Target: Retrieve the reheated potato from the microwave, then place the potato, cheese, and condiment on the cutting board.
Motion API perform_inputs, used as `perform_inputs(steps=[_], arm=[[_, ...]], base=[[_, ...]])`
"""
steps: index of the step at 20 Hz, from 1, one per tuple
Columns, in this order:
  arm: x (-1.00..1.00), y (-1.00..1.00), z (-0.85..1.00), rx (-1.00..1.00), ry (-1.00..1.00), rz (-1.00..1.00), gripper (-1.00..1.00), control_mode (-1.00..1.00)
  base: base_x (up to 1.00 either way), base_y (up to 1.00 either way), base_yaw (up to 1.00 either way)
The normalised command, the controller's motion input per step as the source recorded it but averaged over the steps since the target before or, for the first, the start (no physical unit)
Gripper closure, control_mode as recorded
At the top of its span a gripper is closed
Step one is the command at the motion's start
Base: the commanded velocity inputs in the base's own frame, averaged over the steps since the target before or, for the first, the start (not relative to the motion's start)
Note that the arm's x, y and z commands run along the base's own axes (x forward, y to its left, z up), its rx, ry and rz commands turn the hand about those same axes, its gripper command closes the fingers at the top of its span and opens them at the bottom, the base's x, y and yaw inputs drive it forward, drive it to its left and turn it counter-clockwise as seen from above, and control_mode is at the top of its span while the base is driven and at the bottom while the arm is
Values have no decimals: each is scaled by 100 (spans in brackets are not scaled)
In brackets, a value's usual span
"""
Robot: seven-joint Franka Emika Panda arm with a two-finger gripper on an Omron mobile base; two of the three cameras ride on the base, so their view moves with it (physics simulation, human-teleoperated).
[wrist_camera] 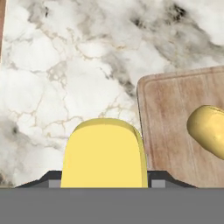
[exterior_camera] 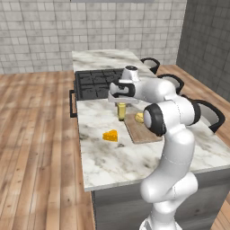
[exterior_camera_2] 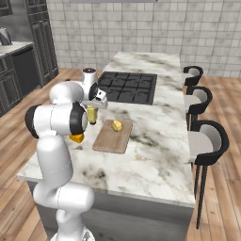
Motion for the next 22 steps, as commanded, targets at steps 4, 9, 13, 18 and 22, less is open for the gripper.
perform_inputs(steps=[4,9,13,18,22], arm=[[-26,-42,0,0,1,9,100,-100],[-17,-30,-2,0,0,7,100,-100],[-2,-31,-5,0,0,9,100,-100],[-6,-34,-6,0,0,10,100,-100],[-5,-27,-9,0,0,11,100,-100]], base=[[0,0,0],[0,0,0],[0,0,0],[0,0,0],[0,0,0]])
